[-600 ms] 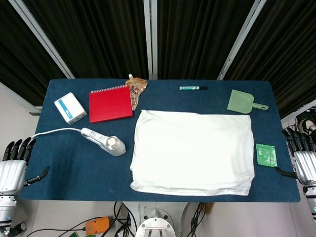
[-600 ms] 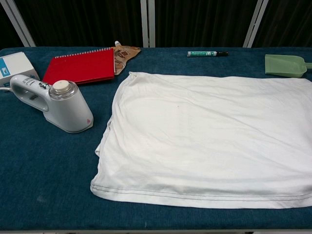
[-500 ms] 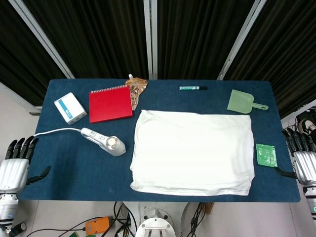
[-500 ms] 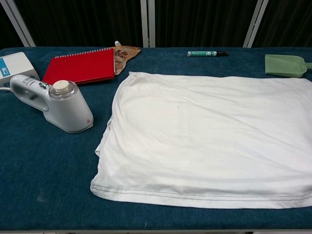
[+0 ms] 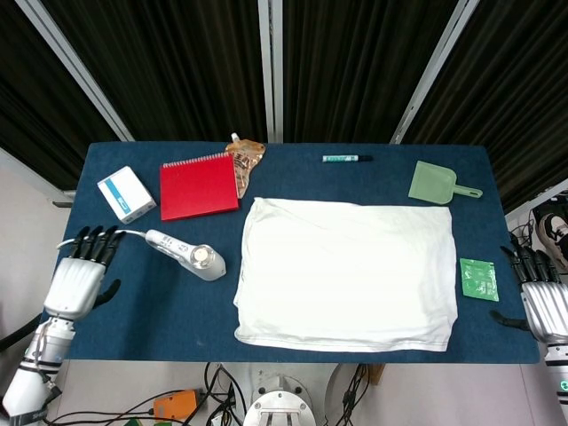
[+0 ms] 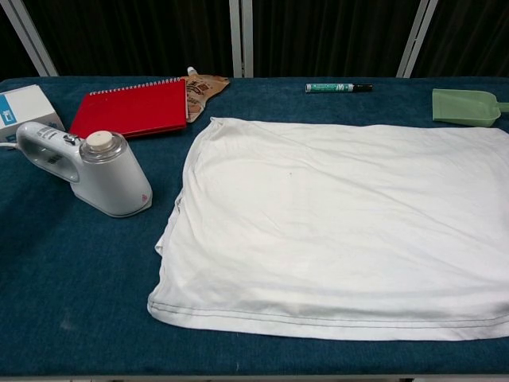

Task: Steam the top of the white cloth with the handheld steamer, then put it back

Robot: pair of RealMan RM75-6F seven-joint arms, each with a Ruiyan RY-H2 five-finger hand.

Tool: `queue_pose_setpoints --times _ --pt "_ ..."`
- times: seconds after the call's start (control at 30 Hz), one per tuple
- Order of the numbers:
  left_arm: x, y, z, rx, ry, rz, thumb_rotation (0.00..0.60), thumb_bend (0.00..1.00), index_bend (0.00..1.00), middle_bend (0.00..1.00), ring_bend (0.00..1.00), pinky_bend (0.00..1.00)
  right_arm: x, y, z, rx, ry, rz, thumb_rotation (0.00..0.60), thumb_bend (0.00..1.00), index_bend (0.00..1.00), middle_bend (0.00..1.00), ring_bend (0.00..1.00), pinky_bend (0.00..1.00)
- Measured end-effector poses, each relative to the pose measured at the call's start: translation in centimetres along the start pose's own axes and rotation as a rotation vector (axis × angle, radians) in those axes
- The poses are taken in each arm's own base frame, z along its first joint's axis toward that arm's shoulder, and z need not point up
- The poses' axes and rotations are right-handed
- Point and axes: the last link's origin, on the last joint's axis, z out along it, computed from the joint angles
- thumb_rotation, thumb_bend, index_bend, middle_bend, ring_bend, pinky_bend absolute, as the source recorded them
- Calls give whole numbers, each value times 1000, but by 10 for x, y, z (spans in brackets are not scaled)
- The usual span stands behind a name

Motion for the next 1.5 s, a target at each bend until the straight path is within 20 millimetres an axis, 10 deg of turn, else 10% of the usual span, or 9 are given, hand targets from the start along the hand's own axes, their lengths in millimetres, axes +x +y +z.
queue_pose_setpoints --times 0.7,1.5 --pt "-15 55 121 -178 -309 232 600 256 284 323 193 0 -18 4 -7 -30 -61 24 600 27 0 38 0 56" --pt "-26 66 132 -183 -406 294 600 256 448 550 400 0 -29 10 -6 -51 -88 48 600 27 0 38 0 55"
